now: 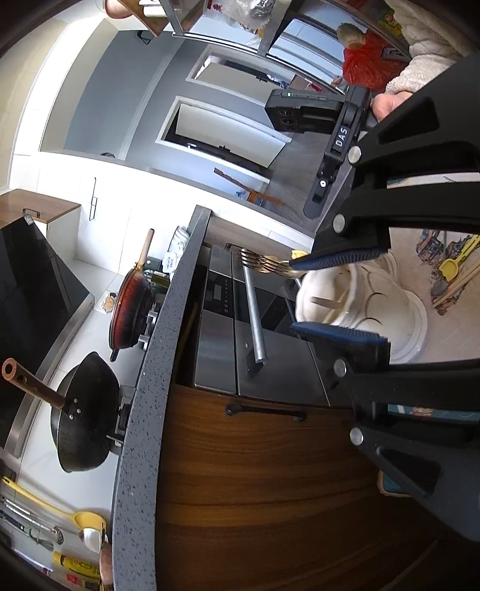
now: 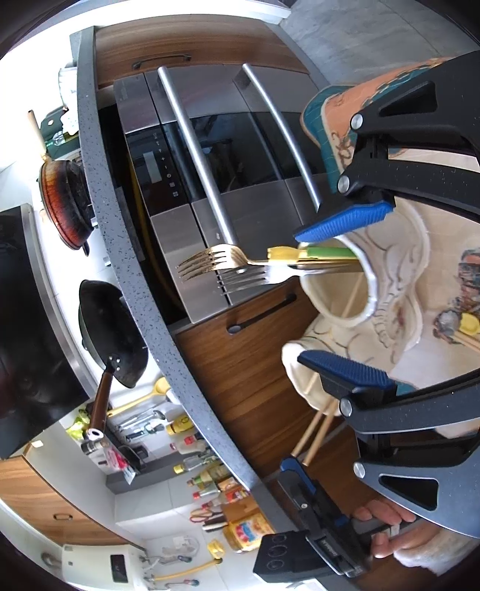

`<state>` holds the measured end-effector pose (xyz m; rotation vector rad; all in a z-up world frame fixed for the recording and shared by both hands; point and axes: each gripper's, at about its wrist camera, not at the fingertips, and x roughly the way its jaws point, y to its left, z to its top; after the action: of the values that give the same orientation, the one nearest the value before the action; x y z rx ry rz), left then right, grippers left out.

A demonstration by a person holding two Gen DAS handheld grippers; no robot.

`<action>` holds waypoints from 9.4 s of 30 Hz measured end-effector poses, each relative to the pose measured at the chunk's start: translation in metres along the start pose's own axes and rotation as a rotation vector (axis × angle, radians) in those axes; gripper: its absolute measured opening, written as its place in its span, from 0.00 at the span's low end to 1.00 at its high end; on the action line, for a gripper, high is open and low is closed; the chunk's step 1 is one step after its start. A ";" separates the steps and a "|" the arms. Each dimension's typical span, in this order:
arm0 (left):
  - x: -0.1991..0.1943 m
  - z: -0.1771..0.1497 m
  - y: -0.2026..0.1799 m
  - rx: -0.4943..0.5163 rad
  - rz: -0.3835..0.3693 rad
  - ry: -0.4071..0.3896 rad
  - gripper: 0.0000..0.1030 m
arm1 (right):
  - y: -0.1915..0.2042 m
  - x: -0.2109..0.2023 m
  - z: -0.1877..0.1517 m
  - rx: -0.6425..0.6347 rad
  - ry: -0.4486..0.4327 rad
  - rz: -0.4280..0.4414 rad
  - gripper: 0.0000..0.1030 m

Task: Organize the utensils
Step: 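Move both tools back over the utensils on the placemat, then grasp another wooden chopstick with the left tool while the right tool grasps a yellow-green utensil, then lift the chopstick with the left tool while the right tool lifts the yellow-green utensil over the holder, then release the chopstick into the tall cup while the right tool releases its utensil into the short cup, then move both tools back toward the placemat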

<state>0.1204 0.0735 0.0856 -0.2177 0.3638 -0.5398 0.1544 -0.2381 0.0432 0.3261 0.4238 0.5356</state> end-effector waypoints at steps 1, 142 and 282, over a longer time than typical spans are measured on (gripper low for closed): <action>-0.004 -0.005 -0.002 0.003 0.021 0.001 0.33 | 0.001 -0.003 -0.003 -0.006 0.001 -0.006 0.64; 0.102 0.020 0.061 -0.255 -0.208 -0.267 0.05 | -0.004 0.038 0.020 0.038 -0.090 0.080 0.11; 0.003 -0.140 -0.028 -0.082 0.252 0.151 0.94 | 0.059 0.043 -0.131 -0.499 0.608 -0.106 0.28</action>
<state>0.0548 0.0332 -0.0343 -0.2075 0.5522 -0.2939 0.1021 -0.1419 -0.0595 -0.3520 0.8661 0.6127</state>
